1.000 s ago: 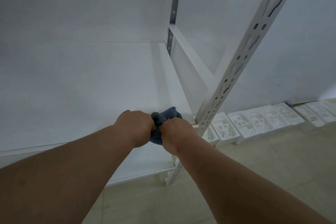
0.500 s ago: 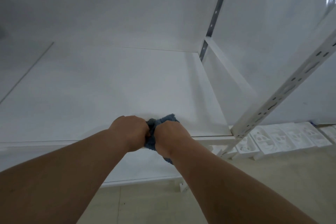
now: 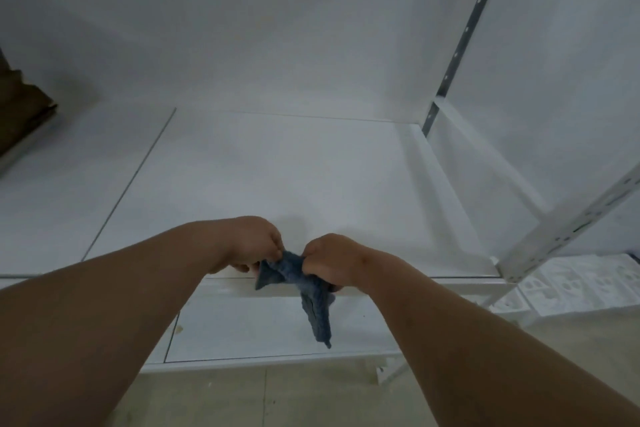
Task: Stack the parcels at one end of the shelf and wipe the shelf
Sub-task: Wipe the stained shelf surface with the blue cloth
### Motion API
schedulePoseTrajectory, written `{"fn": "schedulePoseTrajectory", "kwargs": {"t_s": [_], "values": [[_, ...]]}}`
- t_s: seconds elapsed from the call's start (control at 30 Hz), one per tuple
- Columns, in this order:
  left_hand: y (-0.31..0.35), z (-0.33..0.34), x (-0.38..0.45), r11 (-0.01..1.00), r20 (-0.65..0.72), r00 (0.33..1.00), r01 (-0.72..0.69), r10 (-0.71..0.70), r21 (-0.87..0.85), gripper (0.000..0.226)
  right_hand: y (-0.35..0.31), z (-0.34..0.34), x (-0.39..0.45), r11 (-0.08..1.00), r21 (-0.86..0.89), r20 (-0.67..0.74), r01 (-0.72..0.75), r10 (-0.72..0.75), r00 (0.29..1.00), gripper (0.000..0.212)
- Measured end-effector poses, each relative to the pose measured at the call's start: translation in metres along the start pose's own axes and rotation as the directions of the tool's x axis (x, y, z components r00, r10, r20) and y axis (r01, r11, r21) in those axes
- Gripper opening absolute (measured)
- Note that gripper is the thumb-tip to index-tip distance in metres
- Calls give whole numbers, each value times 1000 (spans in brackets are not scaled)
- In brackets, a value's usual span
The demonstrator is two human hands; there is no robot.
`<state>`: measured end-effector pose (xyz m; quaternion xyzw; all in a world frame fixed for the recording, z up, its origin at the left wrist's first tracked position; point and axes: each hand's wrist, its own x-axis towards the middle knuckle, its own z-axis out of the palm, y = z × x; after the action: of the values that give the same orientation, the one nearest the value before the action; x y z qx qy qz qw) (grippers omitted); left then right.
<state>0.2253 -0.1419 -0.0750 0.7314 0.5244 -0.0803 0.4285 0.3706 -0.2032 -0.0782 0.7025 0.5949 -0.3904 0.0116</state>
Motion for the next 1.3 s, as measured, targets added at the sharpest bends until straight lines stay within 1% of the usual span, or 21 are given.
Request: {"fn": "schedulePoseTrajectory", "kwargs": {"t_s": [0.1,0.17,0.23,0.3,0.37,0.5,0.53,0.6,0.67,0.73,0.8,0.83,0.87,0.9,0.93,1.0,1.07,1.13,1.2,1.27,1.3], "values": [[-7,-16,-9,982,-41,999,-1,-7,-186,11,-11,-2,-3,982,180,14,-52,50,999,33],[-9,-24,-16,970,-61,998,-29,15,-241,13,-16,-6,-8,963,259,11,-75,74,997,32],[-8,-29,-23,960,-68,997,-58,41,-273,15,-22,-10,-15,955,287,52,-81,69,996,31],[-5,-32,-29,958,-59,996,-83,69,-274,18,-29,-13,-21,963,258,92,-74,51,994,33],[1,-34,-35,966,-47,994,-107,98,-234,21,-37,-15,-25,979,200,87,-48,31,996,36],[15,-39,-49,971,-17,989,-145,144,-191,23,-48,-15,-27,990,127,-37,57,-53,998,55],[18,-41,-53,970,-17,987,-160,160,-183,22,-50,-15,-28,990,107,-60,96,-90,994,55],[24,-45,-59,968,-22,982,-188,187,-166,17,-55,-16,-31,988,68,-86,140,-134,987,46],[28,-51,-66,968,-30,979,-204,202,-148,15,-56,-16,-34,992,20,-96,127,-124,988,35],[29,-56,-71,969,-35,978,-211,208,-133,12,-53,-18,-37,990,-76,-117,117,-126,985,27],[28,-60,-77,976,-27,980,-200,198,-90,12,-48,-20,-39,977,-194,-161,86,-119,980,14],[28,-61,-80,981,-19,983,-184,183,-57,13,-45,-22,-41,966,-251,-193,60,-110,975,13],[27,-62,-82,987,-9,987,-160,160,-19,14,-43,-24,-43,959,-281,-222,35,-101,970,22],[26,-63,-84,991,-2,991,-134,134,27,13,-41,-26,-44,958,-284,-241,25,-96,966,28],[25,-64,-86,991,-2,994,-112,113,72,11,-40,-28,-47,963,-268,-248,28,-97,964,27],[24,-66,-89,990,-35,996,-78,83,120,6,-39,-31,-52,974,-220,-242,47,-101,965,17],[23,-68,-91,990,-97,992,-73,85,122,7,-39,-32,-57,983,-168,-239,73,-112,965,15],[22,-68,-92,993,-161,983,-79,93,93,14,-39,-32,-63,989,-122,-228,86,-113,967,20],[19,-68,-91,996,-199,976,-91,90,4,17,-37,-33,-69,988,-118,-205,98,-121,971,25],[18,-67,-91,992,-237,966,-118,103,-50,18,-33,-35,-73,987,-124,-188,104,-126,974,24],[18,-67,-90,991,-267,957,-130,115,-38,20,-30,-35,-74,988,-124,-185,97,-119,975,23]]}}
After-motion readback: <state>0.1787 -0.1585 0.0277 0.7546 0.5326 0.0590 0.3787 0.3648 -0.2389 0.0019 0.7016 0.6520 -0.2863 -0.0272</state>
